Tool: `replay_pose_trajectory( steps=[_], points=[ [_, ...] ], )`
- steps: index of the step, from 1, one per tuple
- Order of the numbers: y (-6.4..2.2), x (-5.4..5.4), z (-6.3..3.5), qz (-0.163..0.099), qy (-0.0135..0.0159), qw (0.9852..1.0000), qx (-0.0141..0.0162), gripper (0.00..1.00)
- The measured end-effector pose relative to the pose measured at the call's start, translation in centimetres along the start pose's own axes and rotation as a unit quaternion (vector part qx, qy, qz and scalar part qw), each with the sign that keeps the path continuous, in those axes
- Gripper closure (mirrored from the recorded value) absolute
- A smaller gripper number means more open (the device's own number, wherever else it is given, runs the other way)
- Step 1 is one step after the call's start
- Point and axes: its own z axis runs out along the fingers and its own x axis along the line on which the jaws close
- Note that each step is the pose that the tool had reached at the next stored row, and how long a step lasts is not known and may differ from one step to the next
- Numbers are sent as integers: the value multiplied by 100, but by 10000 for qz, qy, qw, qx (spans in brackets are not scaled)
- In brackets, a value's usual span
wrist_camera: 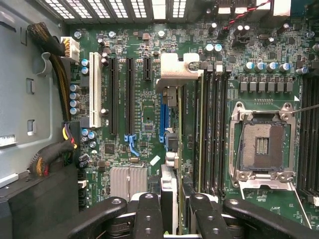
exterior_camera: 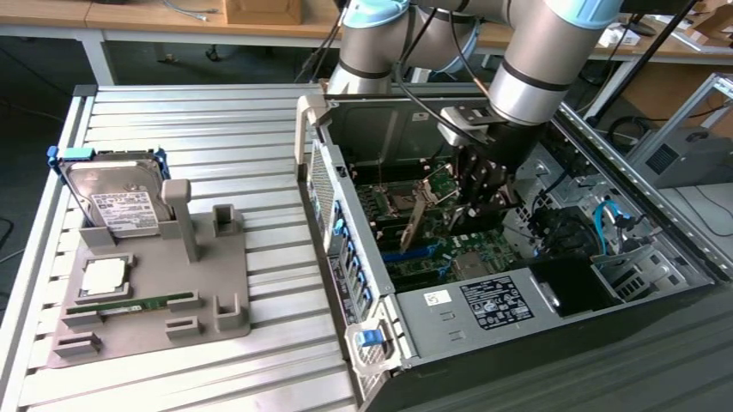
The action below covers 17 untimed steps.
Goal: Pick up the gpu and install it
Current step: 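Insert the gpu into the slot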
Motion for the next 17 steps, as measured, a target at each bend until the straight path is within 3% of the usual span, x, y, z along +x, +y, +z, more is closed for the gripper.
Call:
replay_pose_trajectory(
  steps=[17],
  points=[
    [39,-2,27,0,16,10000,0,73]
  ],
)
